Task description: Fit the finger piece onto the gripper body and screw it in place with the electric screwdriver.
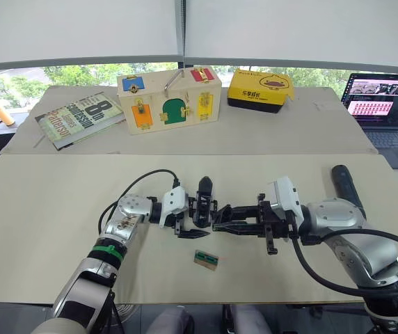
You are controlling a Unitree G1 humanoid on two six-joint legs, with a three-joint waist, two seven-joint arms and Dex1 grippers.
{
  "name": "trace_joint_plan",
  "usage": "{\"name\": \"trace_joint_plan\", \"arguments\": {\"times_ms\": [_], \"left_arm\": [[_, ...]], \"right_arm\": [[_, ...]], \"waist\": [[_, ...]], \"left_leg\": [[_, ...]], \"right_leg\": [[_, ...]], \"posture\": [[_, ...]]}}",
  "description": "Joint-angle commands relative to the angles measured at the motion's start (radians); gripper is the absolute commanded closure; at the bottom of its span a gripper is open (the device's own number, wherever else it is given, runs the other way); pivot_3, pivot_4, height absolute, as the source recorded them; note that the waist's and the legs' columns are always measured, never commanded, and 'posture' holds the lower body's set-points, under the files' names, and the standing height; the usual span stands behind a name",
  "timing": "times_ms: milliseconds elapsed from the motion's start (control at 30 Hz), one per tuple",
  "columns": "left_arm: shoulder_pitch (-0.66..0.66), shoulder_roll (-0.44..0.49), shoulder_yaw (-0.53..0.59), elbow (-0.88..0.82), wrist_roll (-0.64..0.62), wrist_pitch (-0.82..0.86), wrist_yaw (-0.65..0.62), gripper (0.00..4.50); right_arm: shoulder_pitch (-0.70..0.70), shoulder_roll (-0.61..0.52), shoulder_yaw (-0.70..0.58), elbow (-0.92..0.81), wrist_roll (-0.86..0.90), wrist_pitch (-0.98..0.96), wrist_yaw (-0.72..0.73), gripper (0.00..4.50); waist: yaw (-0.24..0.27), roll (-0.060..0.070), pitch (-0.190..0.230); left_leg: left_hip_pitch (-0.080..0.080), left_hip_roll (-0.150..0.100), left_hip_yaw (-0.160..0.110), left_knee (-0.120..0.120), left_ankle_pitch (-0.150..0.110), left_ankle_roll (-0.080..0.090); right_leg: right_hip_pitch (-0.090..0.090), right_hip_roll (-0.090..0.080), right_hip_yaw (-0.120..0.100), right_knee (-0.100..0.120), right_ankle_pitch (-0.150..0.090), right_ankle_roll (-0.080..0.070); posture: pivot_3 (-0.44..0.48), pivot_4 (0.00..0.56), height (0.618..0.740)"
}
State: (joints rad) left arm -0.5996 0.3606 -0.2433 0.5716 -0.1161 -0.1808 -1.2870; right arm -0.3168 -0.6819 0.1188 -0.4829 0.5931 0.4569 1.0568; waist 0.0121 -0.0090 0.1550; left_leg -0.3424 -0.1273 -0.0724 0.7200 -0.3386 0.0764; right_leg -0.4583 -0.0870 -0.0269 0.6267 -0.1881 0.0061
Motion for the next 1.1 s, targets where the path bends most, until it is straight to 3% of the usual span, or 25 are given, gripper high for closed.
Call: {"name": "trace_joint_plan", "arguments": {"times_ms": [33, 100, 200, 600, 1100], "left_arm": [[0.005, 0.025, 0.0, 0.04, 0.028, -0.021, 0.008, 0.25], [0.006, 0.028, 0.0, 0.046, 0.027, -0.025, 0.008, 0.83], [0.007, 0.029, -0.001, 0.045, 0.024, -0.024, 0.005, 2.14], [0.0, 0.029, -0.016, 0.05, 0.029, 0.008, -0.012, 2.14], [0.029, 0.057, -0.035, -0.016, 0.042, 0.119, 0.0, 2.14]], "right_arm": [[-0.029, 0.002, -0.012, -0.032, 0.012, 0.005, -0.006, 4.09], [-0.039, 0.006, -0.004, -0.031, 0.008, 0.01, -0.01, 4.09], [-0.061, 0.013, 0.013, -0.031, 0.001, 0.025, -0.023, 4.09], [-0.225, 0.082, 0.196, 0.068, -0.175, 0.1, -0.107, 4.09], [-0.228, 0.122, 0.22, 0.095, -0.233, 0.128, -0.133, 4.09]], "waist": [[-0.001, 0.0, 0.0], [-0.001, 0.0, 0.0], [-0.001, 0.0, 0.0], [-0.002, 0.0, -0.001], [-0.009, 0.0, -0.001]], "left_leg": [[0.0, 0.0, 0.0, 0.0, 0.0, 0.0], [0.001, 0.0, 0.0, 0.0, 0.0, 0.0], [0.001, 0.001, 0.0, 0.0, 0.0, 0.0], [0.001, 0.001, 0.0, 0.001, 0.0, 0.0], [0.001, 0.001, 0.0, 0.001, 0.0, 0.0]], "right_leg": [[0.0, 0.0, 0.0, 0.0, 0.0, 0.0], [0.001, 0.0, 0.001, 0.0, 0.0, 0.0], [0.001, 0.001, 0.001, 0.001, 0.0, 0.0], [0.0, 0.001, 0.001, 0.002, 0.0, 0.0], [0.0, 0.001, 0.001, 0.002, 0.0, -0.001]], "posture": [[0.0, 0.15, 0.74], [0.0, 0.15, 0.74], [0.0, 0.15, 0.74], [0.0, 0.15, 0.74], [0.0, 0.15, 0.74]]}}
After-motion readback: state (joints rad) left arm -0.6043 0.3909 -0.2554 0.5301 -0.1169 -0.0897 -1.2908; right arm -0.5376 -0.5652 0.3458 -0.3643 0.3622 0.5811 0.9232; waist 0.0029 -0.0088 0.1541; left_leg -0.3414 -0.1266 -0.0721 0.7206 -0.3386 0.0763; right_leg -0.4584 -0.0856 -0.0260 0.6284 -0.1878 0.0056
